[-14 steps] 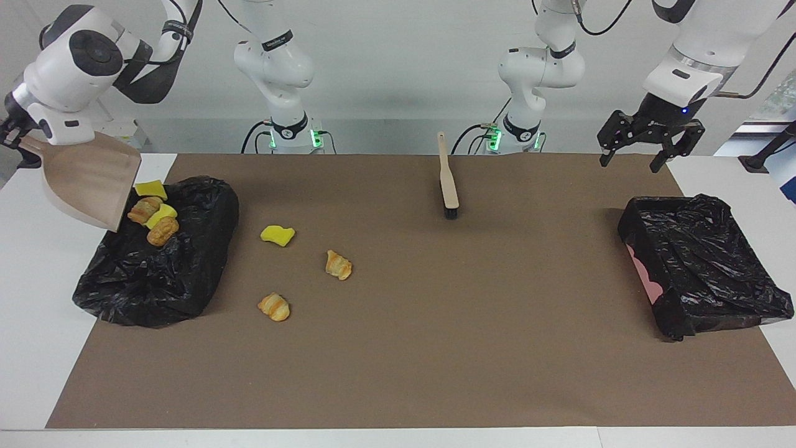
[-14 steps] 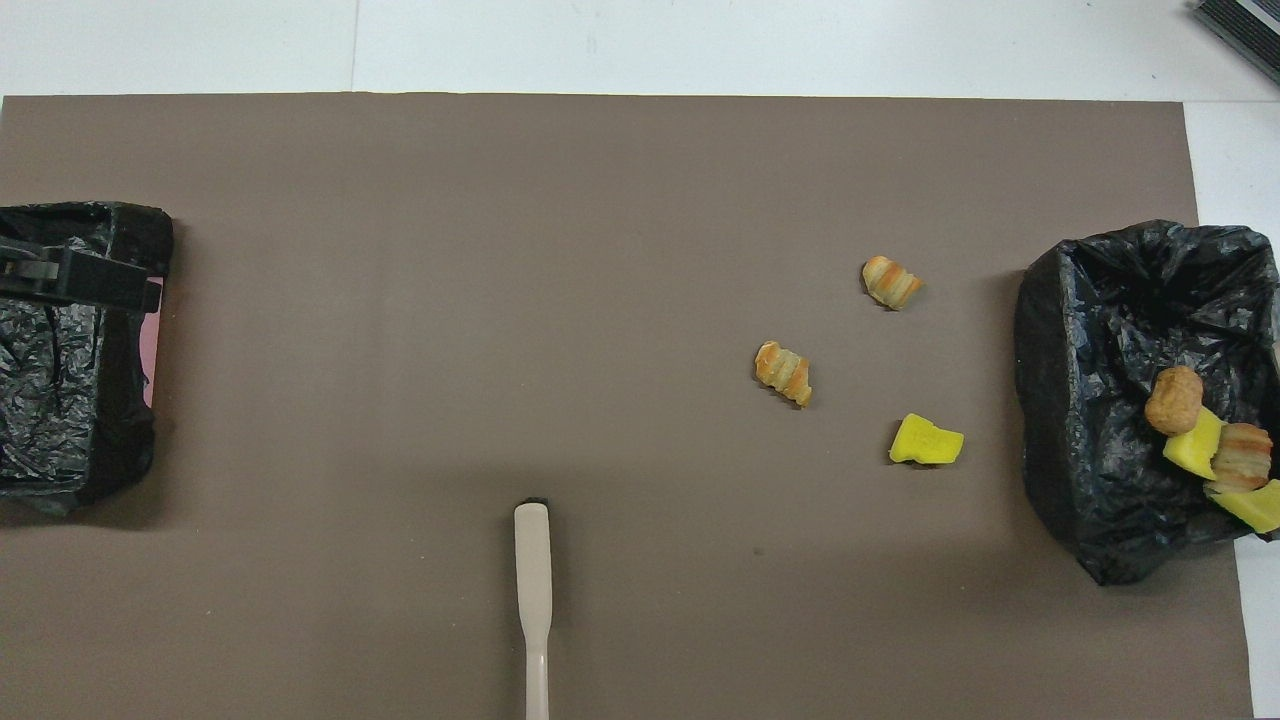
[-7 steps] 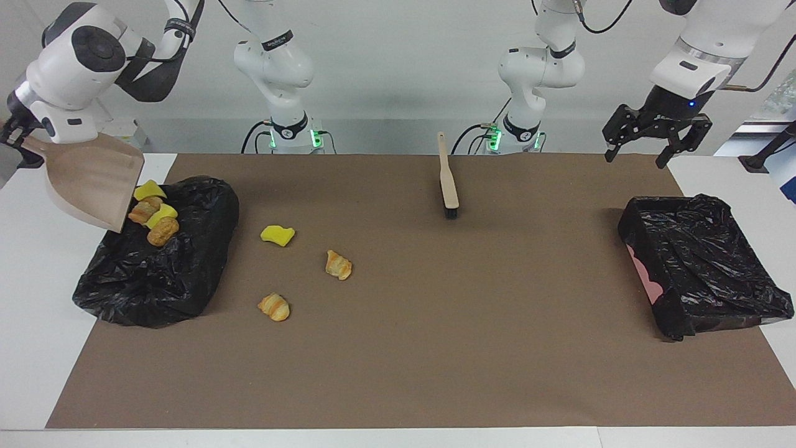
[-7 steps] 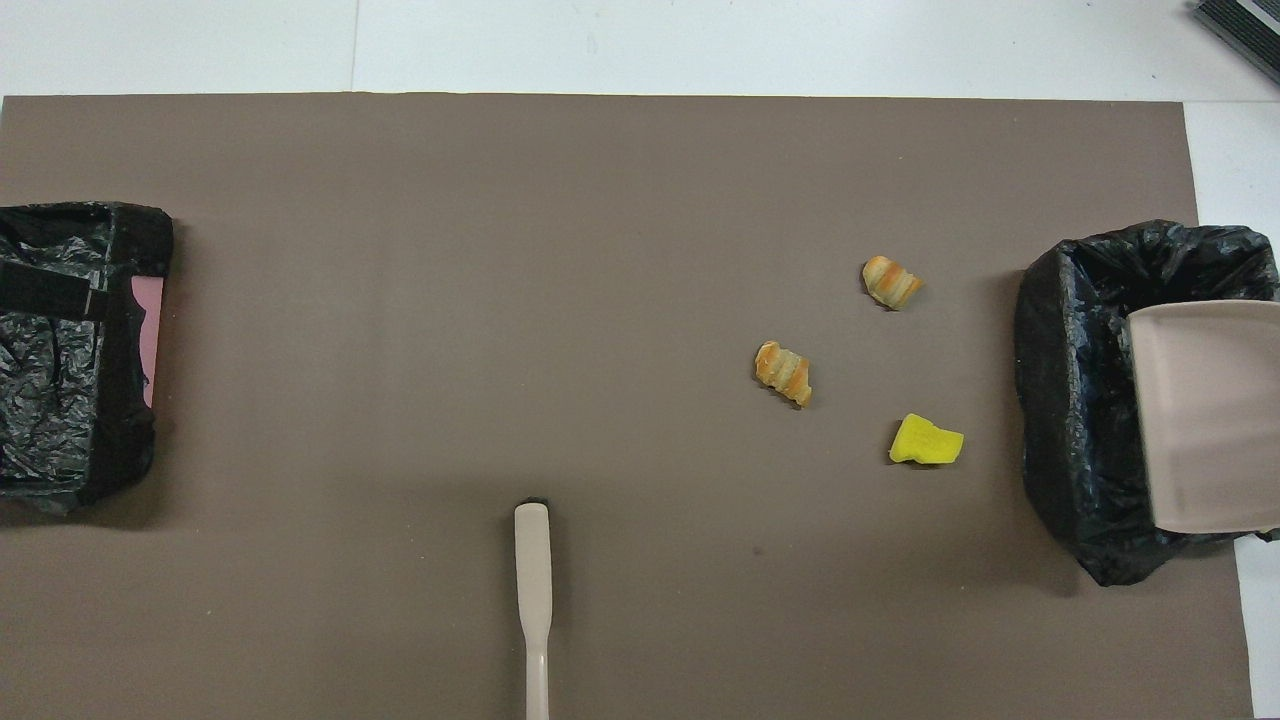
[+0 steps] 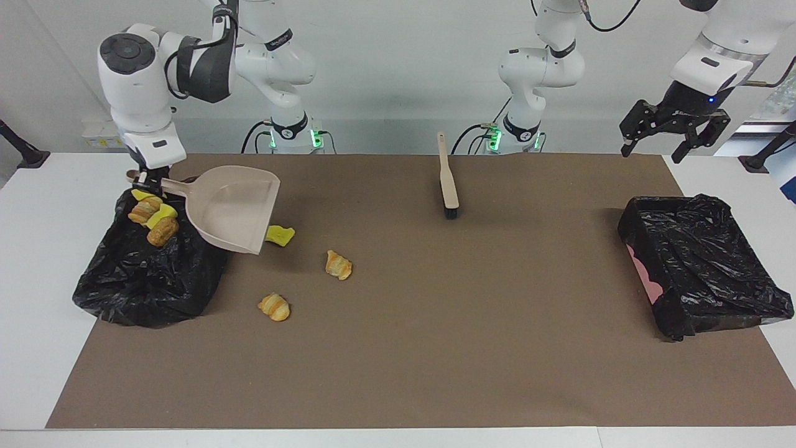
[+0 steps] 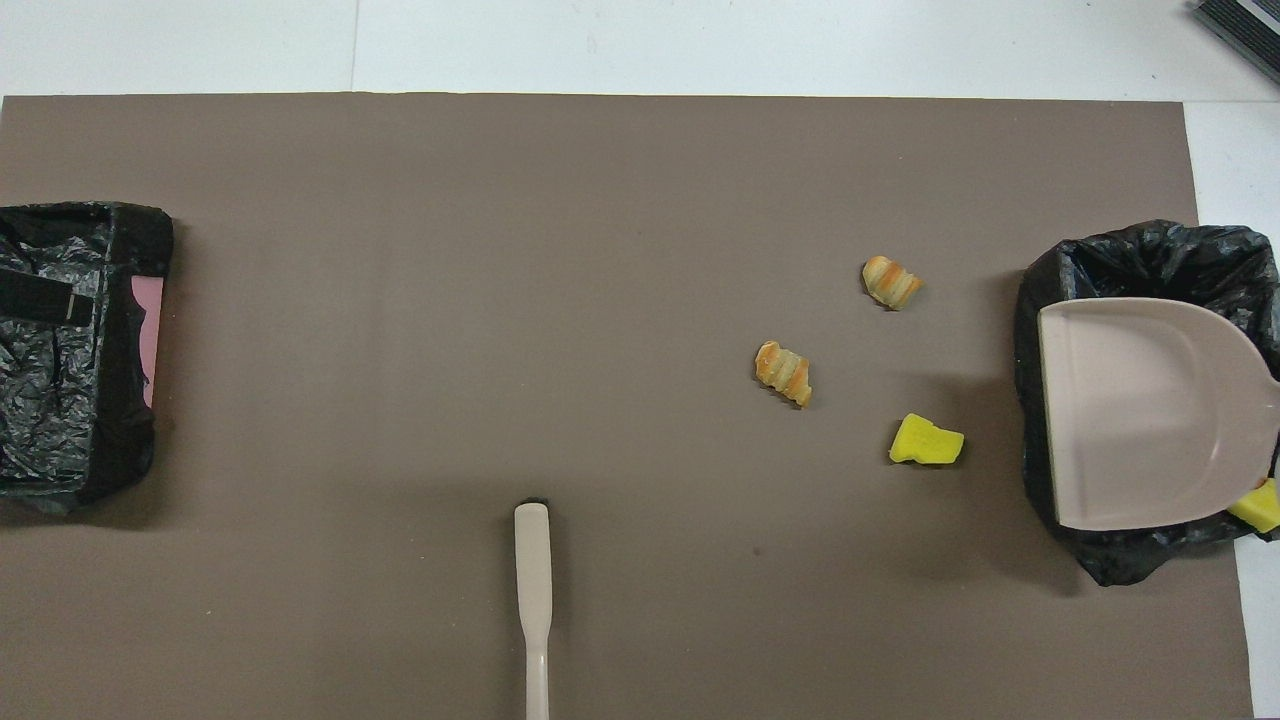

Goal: Sweep and dump trash in bin
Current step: 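Bring the empty dustpan back to the table center with the right gripper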

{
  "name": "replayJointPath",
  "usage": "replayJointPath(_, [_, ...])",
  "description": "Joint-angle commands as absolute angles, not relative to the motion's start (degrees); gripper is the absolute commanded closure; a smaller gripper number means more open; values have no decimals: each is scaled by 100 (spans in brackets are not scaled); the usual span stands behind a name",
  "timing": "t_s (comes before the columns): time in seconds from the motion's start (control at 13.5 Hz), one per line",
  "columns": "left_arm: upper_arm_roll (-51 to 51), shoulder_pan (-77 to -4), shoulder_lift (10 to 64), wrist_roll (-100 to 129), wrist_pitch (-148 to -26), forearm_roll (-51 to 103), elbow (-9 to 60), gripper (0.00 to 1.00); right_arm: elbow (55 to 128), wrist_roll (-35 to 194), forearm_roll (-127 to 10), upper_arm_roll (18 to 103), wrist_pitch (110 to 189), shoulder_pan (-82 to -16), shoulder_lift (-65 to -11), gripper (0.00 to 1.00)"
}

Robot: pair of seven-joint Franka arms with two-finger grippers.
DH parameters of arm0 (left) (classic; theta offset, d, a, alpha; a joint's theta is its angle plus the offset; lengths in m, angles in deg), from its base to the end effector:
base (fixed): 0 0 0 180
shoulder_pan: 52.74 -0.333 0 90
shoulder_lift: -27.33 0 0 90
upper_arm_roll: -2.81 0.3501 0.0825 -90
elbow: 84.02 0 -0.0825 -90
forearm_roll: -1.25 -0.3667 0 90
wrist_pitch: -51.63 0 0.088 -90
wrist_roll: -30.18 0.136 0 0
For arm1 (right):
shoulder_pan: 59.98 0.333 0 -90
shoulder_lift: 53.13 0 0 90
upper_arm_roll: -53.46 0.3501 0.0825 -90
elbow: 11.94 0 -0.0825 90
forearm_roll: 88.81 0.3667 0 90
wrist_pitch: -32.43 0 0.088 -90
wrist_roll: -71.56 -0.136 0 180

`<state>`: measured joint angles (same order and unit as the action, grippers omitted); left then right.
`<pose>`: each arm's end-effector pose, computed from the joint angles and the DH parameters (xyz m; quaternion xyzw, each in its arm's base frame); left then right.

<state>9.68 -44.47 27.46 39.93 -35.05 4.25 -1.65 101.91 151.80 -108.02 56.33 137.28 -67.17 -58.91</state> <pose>0.5334 -0.0205 0.6835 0.9940 -0.0995 0.0383 0.0232 0.4991 -0.0728 0.5195 0.7478 0.6431 -0.1300 0.1015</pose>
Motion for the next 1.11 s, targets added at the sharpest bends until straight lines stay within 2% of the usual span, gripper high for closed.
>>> replayJointPath(0.0, [940,-4492,2680,4047,-3424,371,-149,0,10285,14016,-10561,5636,13675,-6228,-5709,100])
replayJointPath(0.59, [940,-4492,2680,4047,-3415,371,-149,0,10198,9623,-9787,5636,13921,-4665,-5042,100])
replayJointPath(0.89, [940,-4492,2680,4047,-3415,371,-149,0,9566,7538,-8778,5636,13948,-4180,-4567,100])
replayJointPath(1.04, [940,-4492,2680,4047,-3415,371,-149,0,9179,6617,-8706,5636,13956,-3750,-4252,100])
